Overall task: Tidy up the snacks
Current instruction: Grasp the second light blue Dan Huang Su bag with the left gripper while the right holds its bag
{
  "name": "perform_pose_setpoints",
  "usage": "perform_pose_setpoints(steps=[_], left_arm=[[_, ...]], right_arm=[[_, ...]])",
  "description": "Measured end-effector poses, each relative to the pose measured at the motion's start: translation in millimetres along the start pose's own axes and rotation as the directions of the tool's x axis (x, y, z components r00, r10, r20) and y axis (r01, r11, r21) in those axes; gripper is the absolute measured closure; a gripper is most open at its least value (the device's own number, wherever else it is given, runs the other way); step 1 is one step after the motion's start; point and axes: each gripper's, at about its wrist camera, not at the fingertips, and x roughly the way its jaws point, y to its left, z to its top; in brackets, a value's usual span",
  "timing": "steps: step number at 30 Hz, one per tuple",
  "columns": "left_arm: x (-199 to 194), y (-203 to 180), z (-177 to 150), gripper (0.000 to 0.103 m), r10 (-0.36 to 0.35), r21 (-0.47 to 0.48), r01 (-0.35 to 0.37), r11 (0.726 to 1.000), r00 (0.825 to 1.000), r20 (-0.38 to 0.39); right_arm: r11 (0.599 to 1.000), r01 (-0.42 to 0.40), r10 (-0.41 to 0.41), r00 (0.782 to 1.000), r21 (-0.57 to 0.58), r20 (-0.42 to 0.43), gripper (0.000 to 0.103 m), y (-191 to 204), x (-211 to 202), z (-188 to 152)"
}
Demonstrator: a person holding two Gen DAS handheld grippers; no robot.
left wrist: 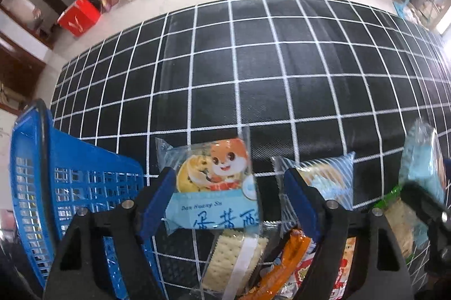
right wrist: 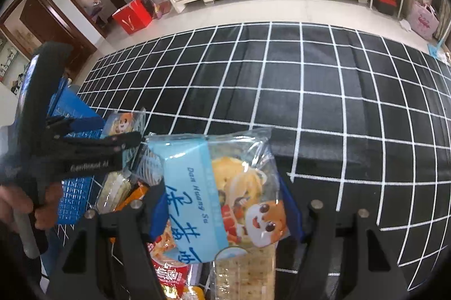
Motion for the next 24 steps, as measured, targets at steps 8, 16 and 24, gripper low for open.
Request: perform_pose_setpoints(steps=[8, 16, 24], left_arm=[[24, 7, 9, 0.025, 0.084, 0.009, -0.084, 0.996, 0.996, -0.02], [24, 6, -2, 0.053, 0.085, 0.007, -0.086, 0.996, 0.996, 0.015], [-13, 9, -26, 0.076, 0.019, 0.008, -0.02, 1.0, 0.996, 0.082]], right_arm=[[1.0, 0.003, -0.003, 1.0, -0.015, -0.001, 0.031, 5, 6, 1], [1.0, 0.015, -0.015, 1.0, -0.008, -0.02, 0.031, 4, 9, -1], [1.0, 0.017, -0.017, 1.0, -0.011, -0.02, 0.031, 11, 4, -1]])
